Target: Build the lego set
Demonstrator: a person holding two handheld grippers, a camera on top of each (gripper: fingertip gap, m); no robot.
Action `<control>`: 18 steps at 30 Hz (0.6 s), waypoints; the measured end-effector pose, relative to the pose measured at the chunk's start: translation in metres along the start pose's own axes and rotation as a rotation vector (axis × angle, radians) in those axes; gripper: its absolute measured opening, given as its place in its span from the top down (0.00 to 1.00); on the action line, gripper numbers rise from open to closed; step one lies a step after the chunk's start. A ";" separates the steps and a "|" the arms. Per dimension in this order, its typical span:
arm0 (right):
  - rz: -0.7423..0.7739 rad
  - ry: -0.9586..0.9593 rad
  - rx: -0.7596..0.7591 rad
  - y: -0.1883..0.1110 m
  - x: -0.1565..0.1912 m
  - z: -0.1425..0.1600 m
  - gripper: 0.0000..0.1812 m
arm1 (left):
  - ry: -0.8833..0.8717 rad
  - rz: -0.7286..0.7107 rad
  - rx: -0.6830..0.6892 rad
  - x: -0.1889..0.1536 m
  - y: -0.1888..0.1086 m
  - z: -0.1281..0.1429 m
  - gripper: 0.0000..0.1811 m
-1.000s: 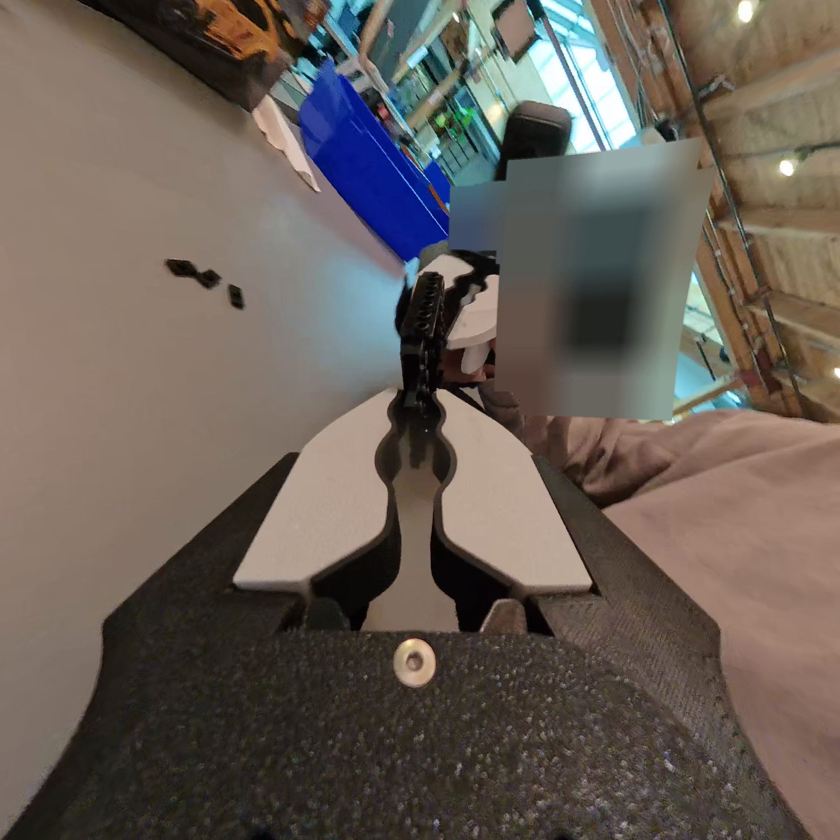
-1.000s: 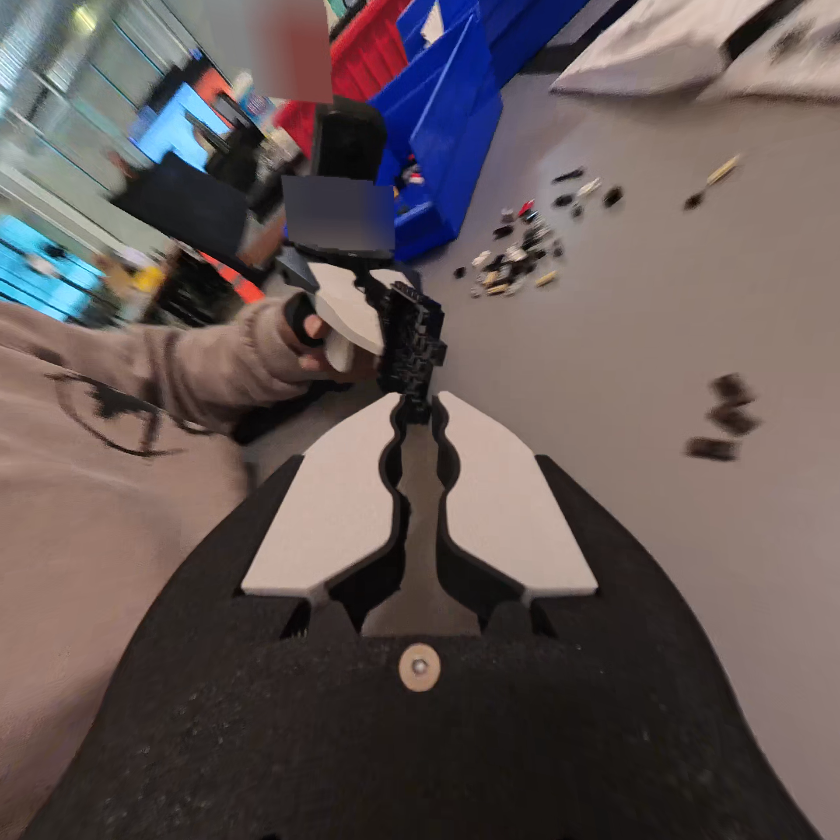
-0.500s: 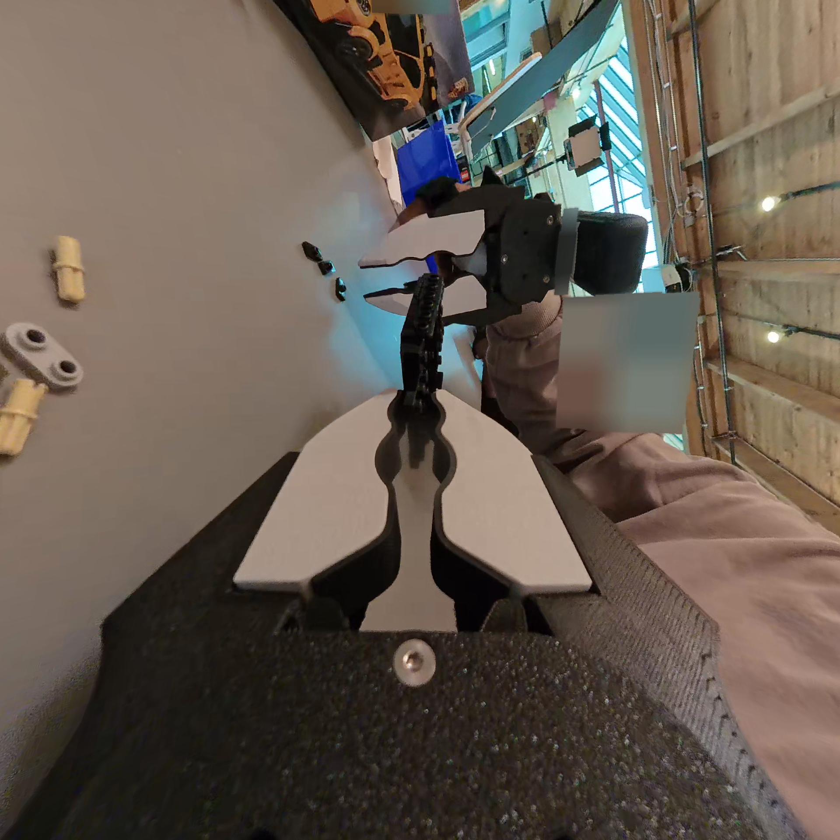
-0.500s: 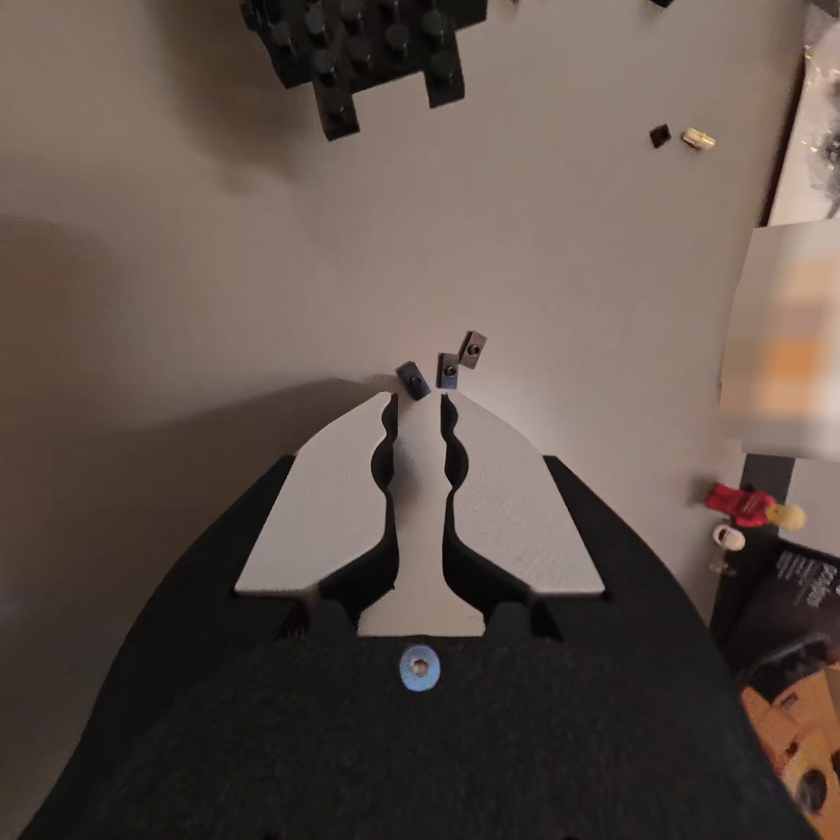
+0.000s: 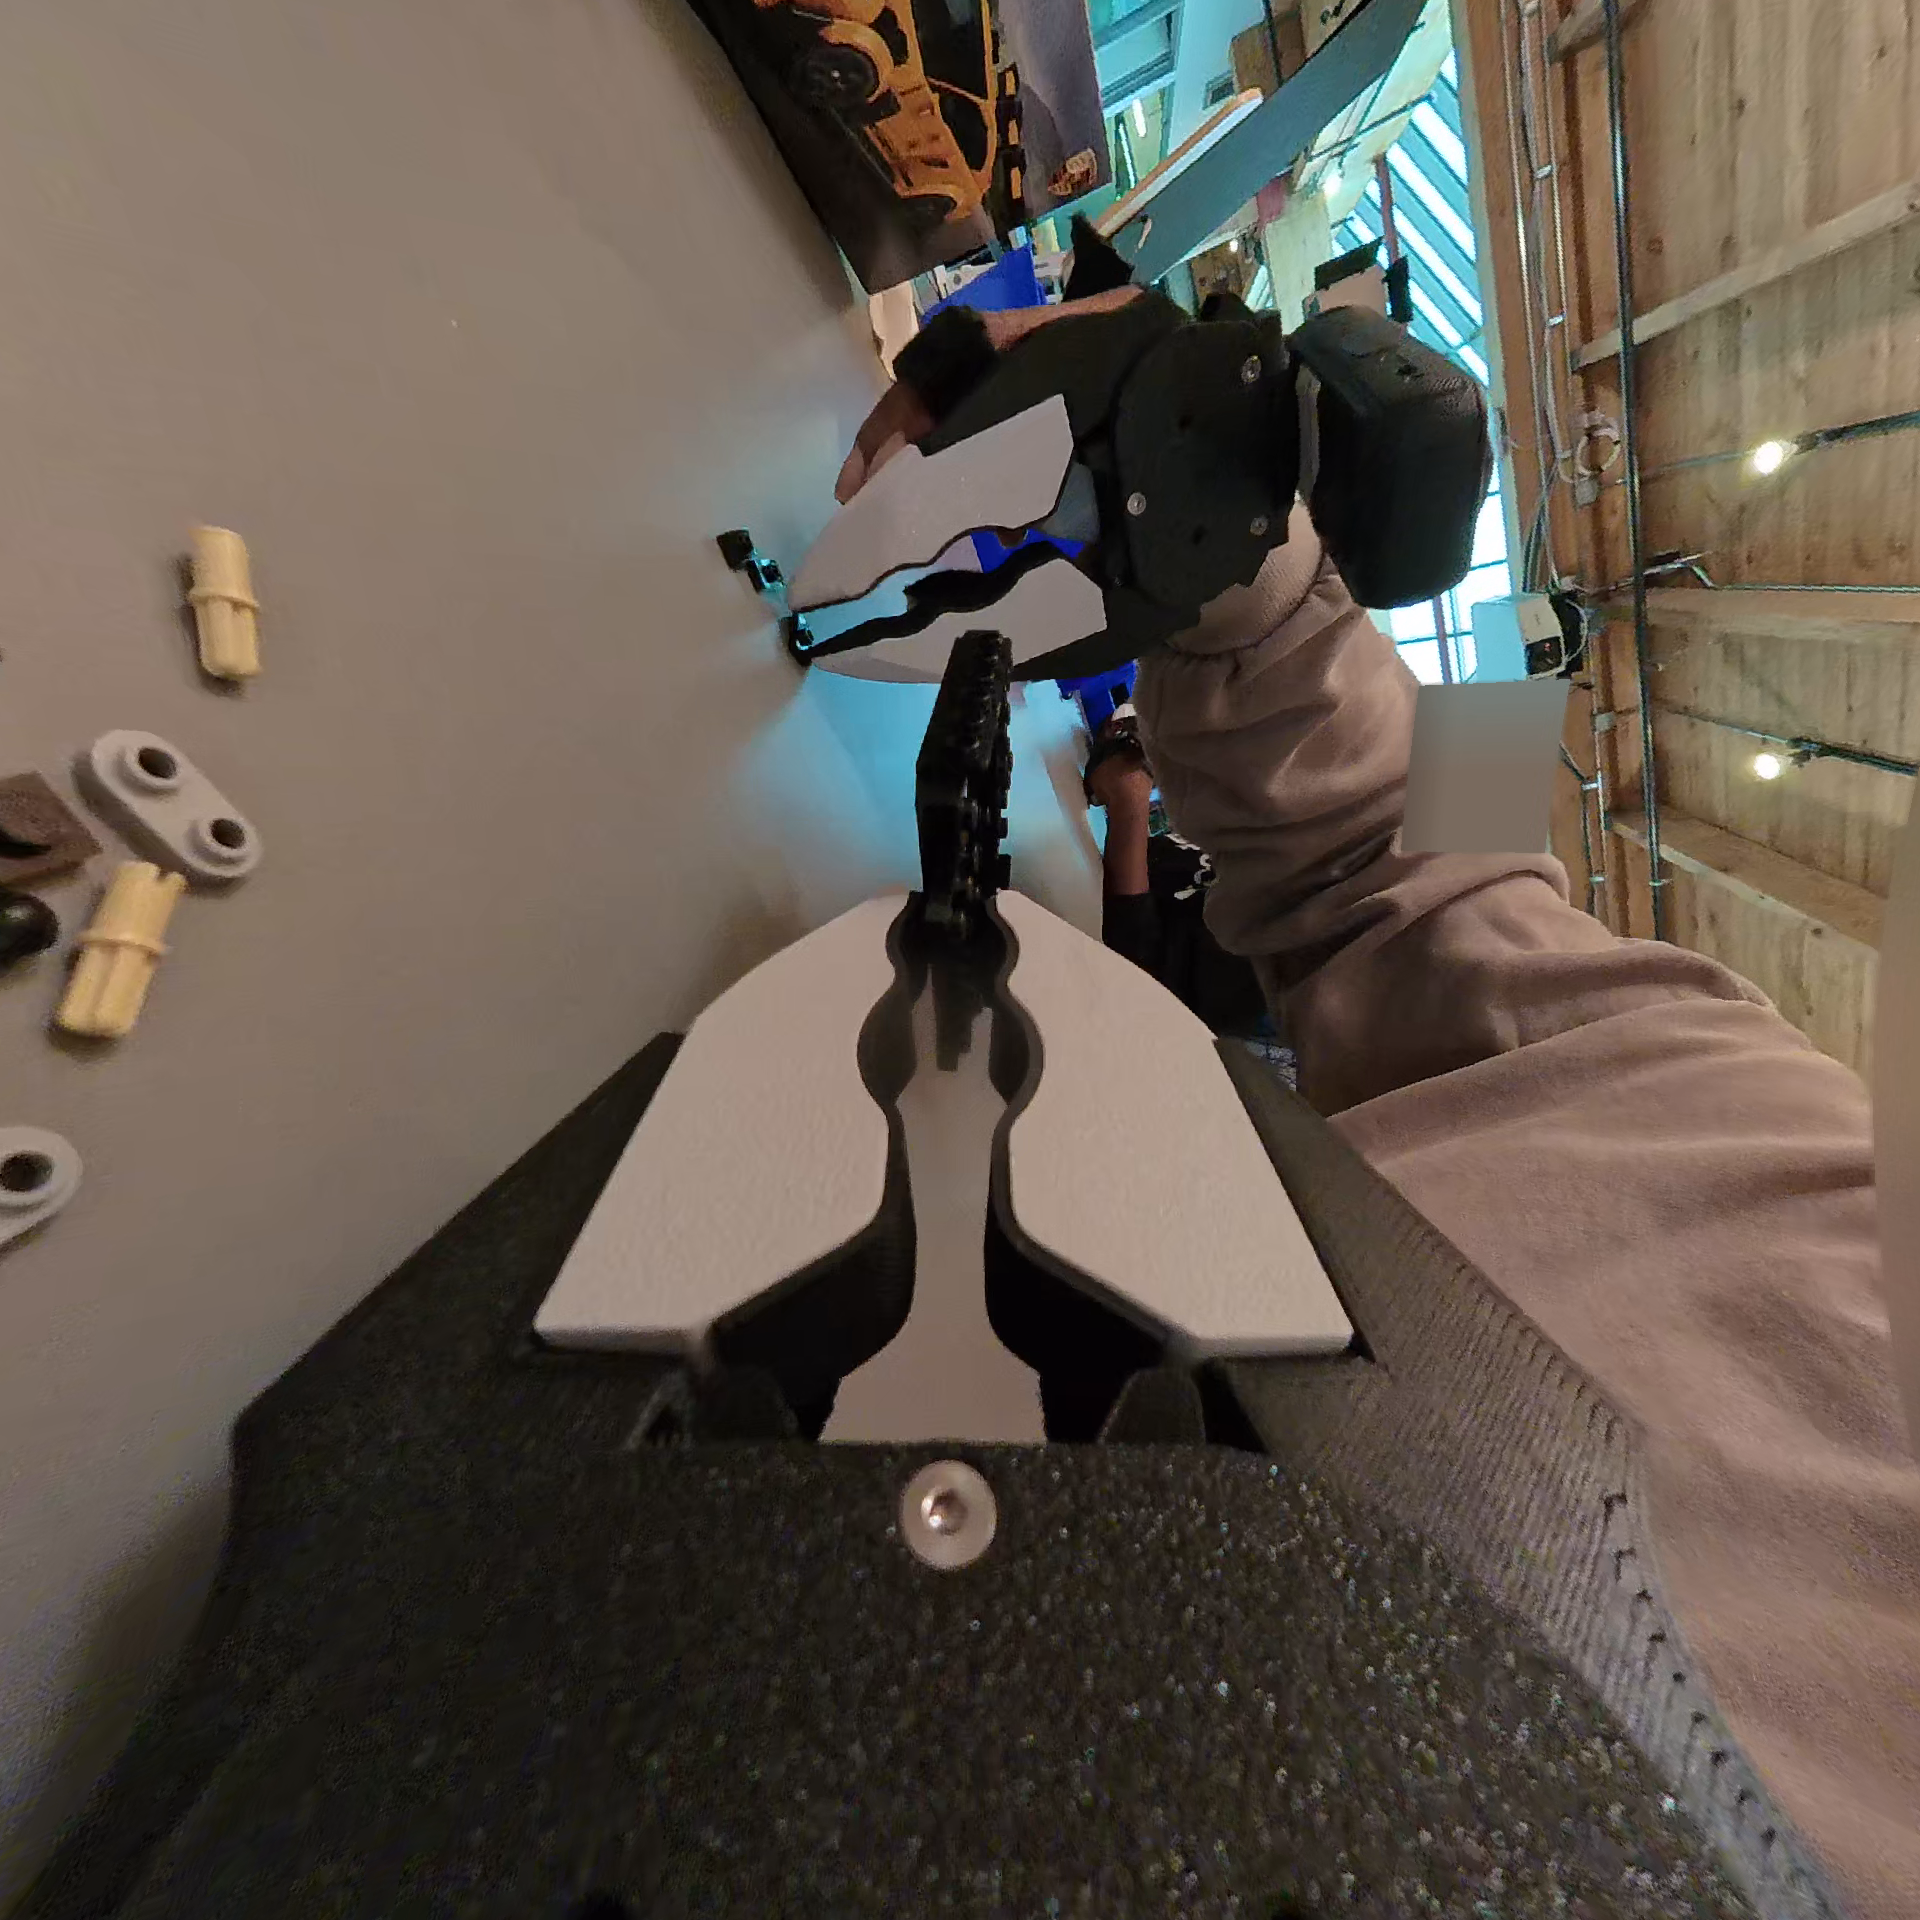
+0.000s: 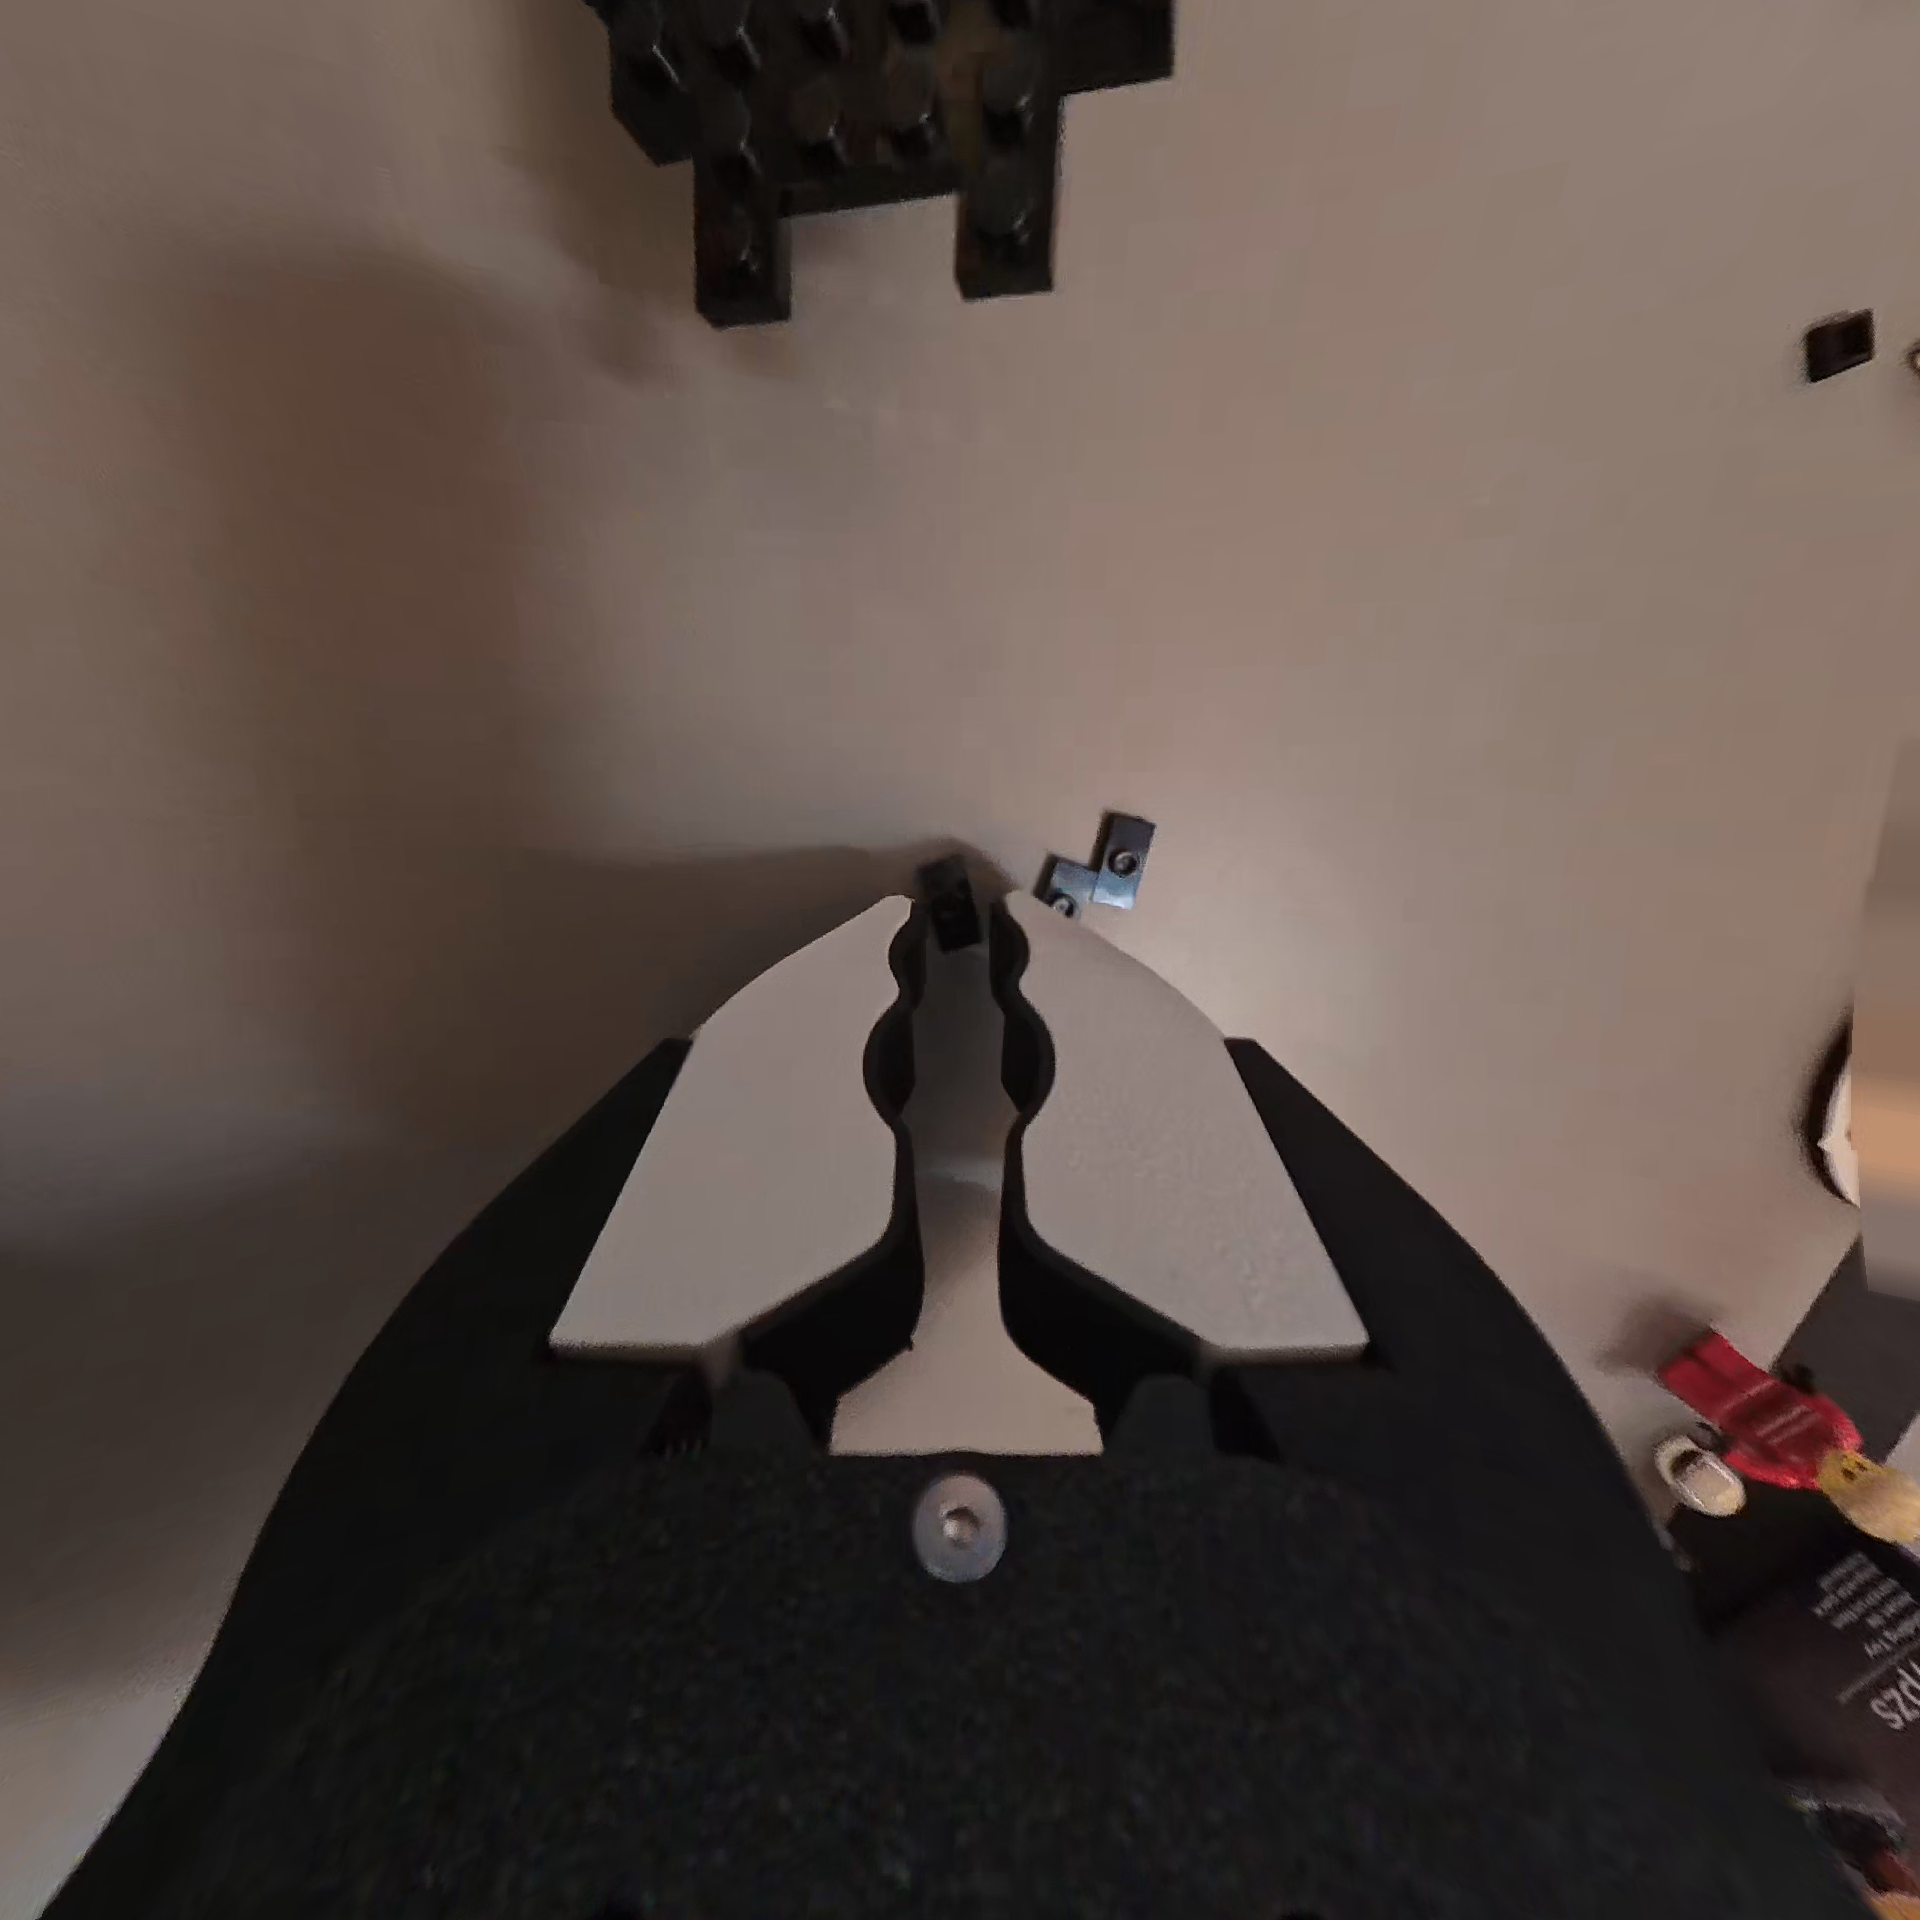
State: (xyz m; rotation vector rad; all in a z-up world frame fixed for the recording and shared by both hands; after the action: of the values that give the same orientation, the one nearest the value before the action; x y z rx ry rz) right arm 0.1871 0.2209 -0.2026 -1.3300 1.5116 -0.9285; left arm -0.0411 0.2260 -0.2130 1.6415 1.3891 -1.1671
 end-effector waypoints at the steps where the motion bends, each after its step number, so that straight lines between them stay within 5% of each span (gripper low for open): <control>1: -0.024 0.006 0.005 0.000 0.000 0.000 0.96 | 0.001 -0.007 -0.001 0.001 0.000 0.000 0.95; 7: 0.028 0.056 -0.022 -0.003 0.003 -0.003 0.96 | 0.009 -0.058 -0.007 0.002 0.000 0.000 0.95; 10: 0.113 0.029 -0.155 -0.031 0.006 -0.029 0.96 | -0.002 -0.069 0.011 0.004 0.002 0.002 0.95; 13: 0.159 -0.156 -0.186 -0.052 0.016 -0.070 0.96 | -0.018 -0.060 0.040 0.004 0.006 0.005 0.95; 18: 0.075 -0.510 -0.036 -0.031 0.041 -0.109 0.96 | -0.032 -0.034 0.105 0.002 0.012 0.012 0.95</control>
State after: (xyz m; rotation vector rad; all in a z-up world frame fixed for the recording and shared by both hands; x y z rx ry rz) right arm 0.0925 0.1736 -0.1445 -1.3947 1.1738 -0.4652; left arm -0.0322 0.2135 -0.2195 1.6696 1.3604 -1.2998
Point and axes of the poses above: each gripper's, where its closed fingertips meet, y out along the fingers, z out of its underside, x = y × z across the jaws, the point moved 8 cm from there along -y, back along the fingers, and after that the axes turned 4 degrees about z, right-handed, at the moved point
